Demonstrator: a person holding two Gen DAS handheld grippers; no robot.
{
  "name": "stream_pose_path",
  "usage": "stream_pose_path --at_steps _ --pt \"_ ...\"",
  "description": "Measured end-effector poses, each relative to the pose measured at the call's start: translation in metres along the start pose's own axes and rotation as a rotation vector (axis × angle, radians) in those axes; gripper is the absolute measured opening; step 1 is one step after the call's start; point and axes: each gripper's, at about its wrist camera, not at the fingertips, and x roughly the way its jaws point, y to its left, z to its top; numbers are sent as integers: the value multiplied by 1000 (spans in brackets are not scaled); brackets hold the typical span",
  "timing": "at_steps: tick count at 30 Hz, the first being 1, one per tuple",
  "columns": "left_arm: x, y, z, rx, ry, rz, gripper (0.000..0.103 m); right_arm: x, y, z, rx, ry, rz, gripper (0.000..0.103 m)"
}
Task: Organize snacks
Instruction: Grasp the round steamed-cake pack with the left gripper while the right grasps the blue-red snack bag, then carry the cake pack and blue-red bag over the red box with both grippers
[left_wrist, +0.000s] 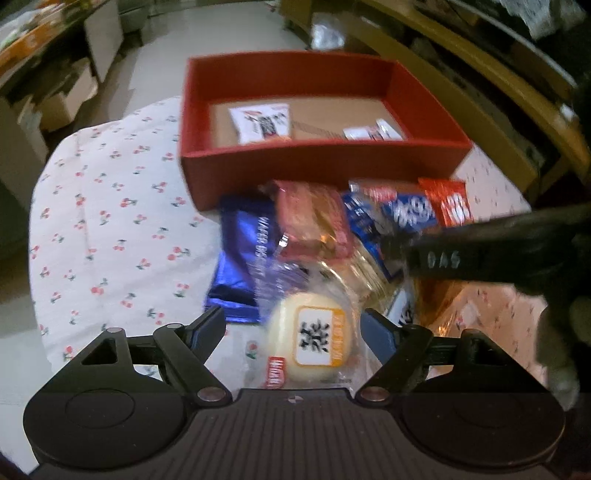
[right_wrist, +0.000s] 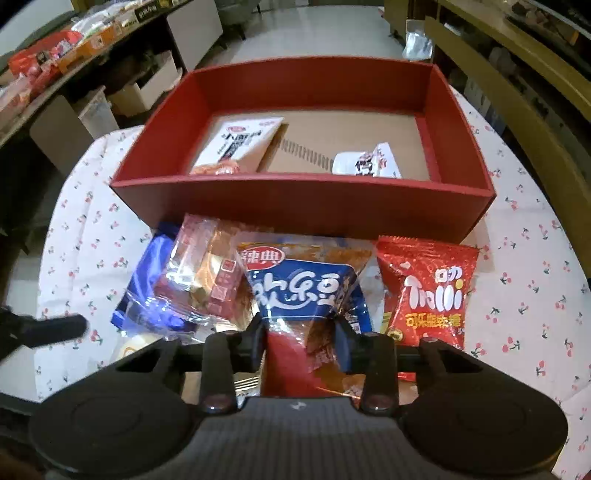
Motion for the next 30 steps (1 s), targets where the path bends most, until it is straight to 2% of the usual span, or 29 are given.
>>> stream_pose_path --at_steps 6,8,9,10,12,17,30 --pt "28 -13 -6 53 63 60 83 -12 -11 -2 27 -24 29 43" --pt "38 -14 -7 47 95 71 78 -12 -13 -3 26 -20 26 43" --pt "39 -14 -8 44 85 79 76 -12 -14 -4 26 -17 28 43" --pt "37 -15 -7 48 79 87 70 -12 -14 -5 23 -16 32 43" --pt "34 -15 -8 38 79 84 66 -15 -14 -5 15 -24 38 43" --pt "28 -13 -11 23 78 88 65 -22 -16 -8 11 -42 44 43" --pt "-9 -6 7 -45 -32 26 64 -39 -14 -13 20 -78 72 43"
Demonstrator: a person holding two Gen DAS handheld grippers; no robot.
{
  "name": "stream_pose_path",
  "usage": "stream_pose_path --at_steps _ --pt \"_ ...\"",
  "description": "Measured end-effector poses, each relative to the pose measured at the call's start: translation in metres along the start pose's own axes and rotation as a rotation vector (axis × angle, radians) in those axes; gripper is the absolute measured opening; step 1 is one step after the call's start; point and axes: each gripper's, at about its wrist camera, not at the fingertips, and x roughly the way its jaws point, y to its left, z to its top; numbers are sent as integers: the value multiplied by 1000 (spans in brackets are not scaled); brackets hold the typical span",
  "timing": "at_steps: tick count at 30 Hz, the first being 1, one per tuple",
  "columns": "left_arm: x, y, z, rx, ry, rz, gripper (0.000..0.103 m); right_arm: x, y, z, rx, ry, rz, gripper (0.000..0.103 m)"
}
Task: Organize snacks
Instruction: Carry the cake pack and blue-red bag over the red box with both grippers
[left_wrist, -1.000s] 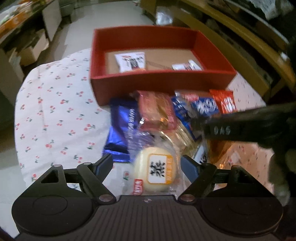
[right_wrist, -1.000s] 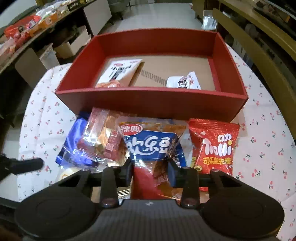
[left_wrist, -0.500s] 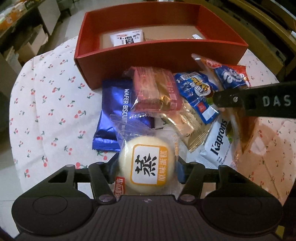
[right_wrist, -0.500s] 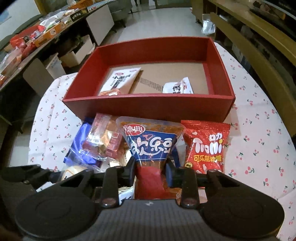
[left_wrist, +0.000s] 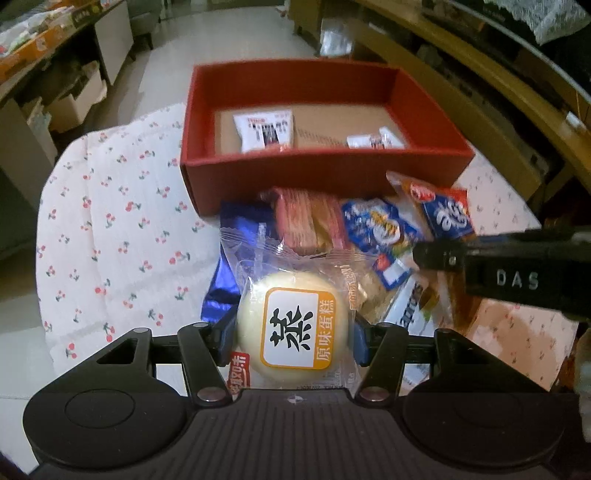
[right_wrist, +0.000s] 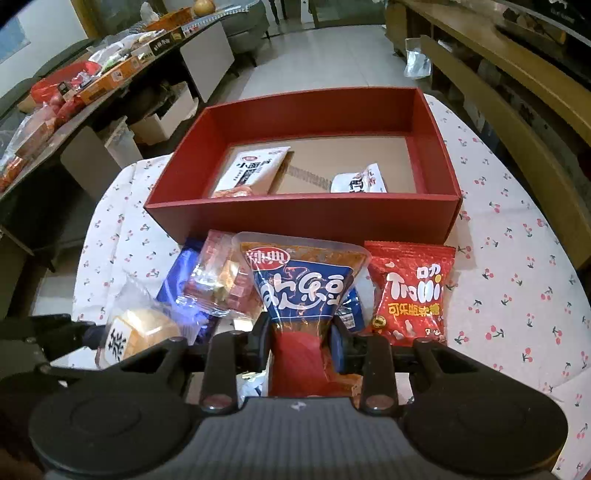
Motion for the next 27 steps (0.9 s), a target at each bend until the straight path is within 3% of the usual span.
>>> stream_pose_path --at_steps 13,27 --pt "-8 1 53 -27 -113 0 64 -12 3 32 8 -89 12 43" --pt "11 -5 101 -26 -151 45 64 -1 -9 78 50 -149 -16 43"
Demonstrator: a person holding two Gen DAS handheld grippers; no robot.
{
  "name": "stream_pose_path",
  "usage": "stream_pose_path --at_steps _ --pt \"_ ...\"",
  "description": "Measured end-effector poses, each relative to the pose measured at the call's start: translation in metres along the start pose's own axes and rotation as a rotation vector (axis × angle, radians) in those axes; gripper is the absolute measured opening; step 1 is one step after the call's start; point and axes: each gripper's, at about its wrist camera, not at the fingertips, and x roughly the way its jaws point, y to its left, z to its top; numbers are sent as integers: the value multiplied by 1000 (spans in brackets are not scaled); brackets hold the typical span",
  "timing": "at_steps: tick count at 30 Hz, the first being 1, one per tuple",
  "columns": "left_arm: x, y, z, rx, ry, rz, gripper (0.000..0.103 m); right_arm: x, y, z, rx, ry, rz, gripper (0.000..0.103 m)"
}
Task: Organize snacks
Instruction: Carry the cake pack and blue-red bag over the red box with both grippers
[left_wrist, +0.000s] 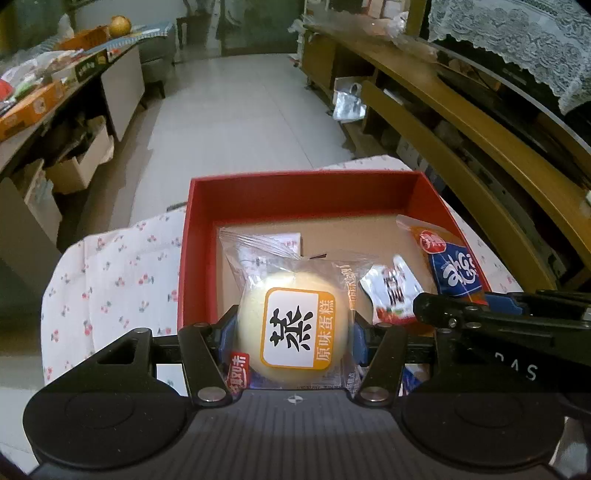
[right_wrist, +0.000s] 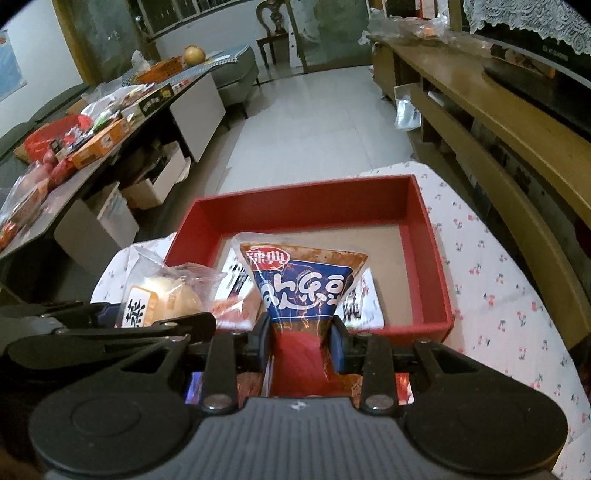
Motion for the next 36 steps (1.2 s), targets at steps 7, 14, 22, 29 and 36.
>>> stream_pose_path --at_steps 7,14,22,29,36 --pt "14 -4 13 7 -7 29 64 20 -7 20 12 -17 -32 43" --pt "31 -6 24 9 -1 52 64 37 -11 31 7 -25 -64 43" --pt "50 -9 29 20 16 76 64 57 -15 36 -3 -15 -97 42" --pt "66 -9 29 17 42 96 64 76 -16 37 -22 6 -113 41" --pt "81 -4 25 14 78 110 64 92 -16 38 -39 22 -115 41"
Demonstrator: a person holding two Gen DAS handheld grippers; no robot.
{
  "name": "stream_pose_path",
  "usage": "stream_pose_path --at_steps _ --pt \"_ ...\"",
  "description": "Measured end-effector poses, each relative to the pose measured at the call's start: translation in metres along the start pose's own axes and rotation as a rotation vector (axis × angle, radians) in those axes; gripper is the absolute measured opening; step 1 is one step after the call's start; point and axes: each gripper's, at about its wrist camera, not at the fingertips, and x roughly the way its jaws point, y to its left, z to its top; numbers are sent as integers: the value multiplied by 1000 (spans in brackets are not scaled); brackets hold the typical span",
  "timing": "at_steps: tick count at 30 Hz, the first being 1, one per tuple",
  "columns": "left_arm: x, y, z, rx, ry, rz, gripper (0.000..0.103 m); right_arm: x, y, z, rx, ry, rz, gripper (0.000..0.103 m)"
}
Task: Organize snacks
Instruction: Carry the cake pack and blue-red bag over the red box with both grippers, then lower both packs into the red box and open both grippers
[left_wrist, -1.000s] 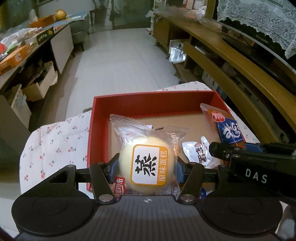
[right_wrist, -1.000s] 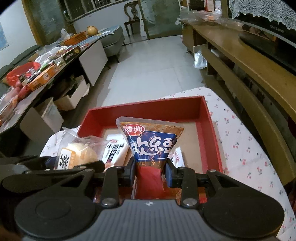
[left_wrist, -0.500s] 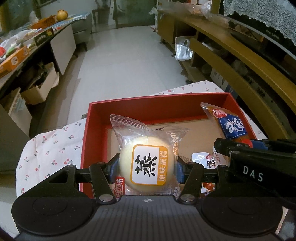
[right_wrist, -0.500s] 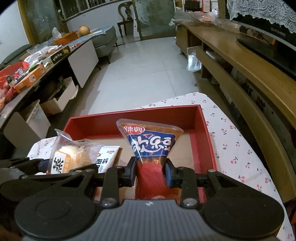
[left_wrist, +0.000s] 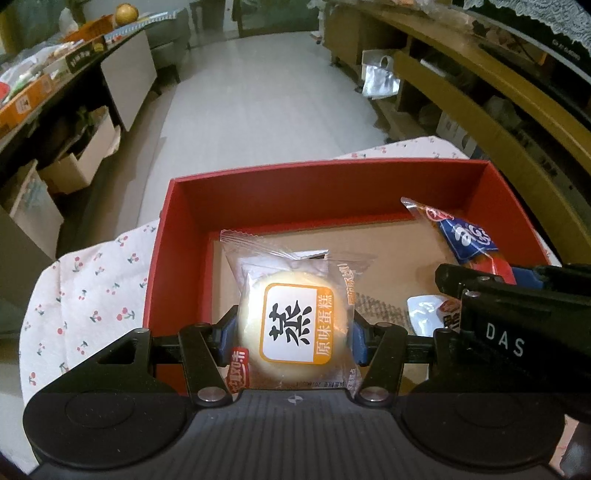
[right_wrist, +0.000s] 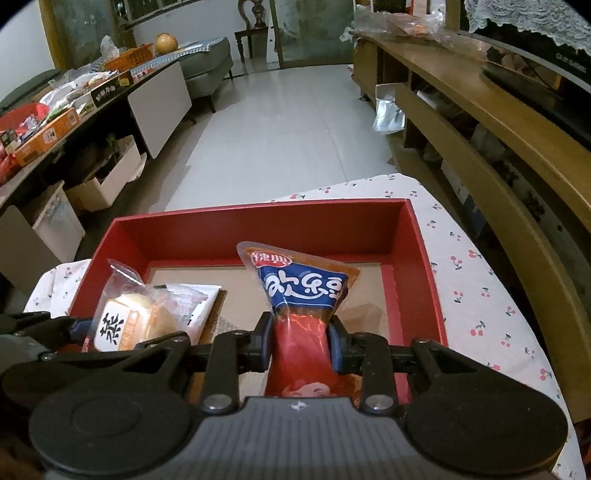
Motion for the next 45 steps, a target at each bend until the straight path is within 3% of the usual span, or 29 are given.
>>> stream_pose_path --at_steps 21,27,31,45 --pt "-3 5 -1 8 4 29 74 2 -2 0 13 20 3 50" --pt "-11 10 -2 -9 -3 19 80 -6 -3 0 20 4 28 56" --pt "-17 9 -3 -4 -17 4 83 -11 -3 3 12 -7 70 69" --pt "-43 25 -19 -19 -34 -20 83 -38 -1 -9 8 -40 53 69"
